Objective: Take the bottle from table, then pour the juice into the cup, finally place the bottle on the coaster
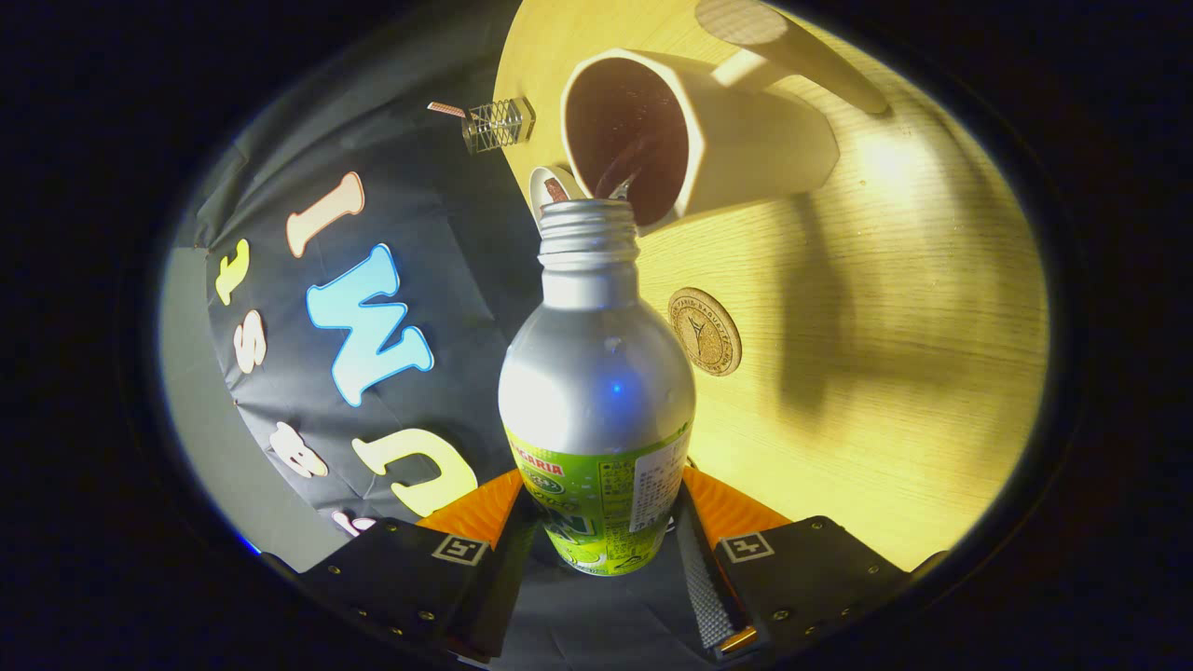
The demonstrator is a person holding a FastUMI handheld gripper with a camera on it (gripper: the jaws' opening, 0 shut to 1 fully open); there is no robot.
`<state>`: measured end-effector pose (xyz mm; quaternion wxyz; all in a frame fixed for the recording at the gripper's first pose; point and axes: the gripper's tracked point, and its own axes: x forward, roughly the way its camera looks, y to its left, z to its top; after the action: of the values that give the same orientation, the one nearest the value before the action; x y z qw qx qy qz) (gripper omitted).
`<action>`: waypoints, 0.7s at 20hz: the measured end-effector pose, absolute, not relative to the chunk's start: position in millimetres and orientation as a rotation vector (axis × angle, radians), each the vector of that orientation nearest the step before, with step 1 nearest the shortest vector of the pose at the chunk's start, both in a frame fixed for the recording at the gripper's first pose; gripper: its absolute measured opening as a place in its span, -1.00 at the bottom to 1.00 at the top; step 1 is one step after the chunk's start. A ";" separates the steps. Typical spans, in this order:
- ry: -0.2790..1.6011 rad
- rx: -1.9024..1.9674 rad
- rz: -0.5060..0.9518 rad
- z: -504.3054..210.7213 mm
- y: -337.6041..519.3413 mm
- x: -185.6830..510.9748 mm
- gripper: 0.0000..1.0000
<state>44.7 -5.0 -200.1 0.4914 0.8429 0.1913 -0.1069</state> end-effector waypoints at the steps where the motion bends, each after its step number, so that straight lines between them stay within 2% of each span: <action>1: 0.464 2.053 -0.261 -198.8 -4.9 44.3 0.50; 14: 0.452 2.135 -0.261 -181.8 -9.0 42.1 0.50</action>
<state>42.1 -9.0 -181.8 0.4546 0.8652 0.1832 -0.1059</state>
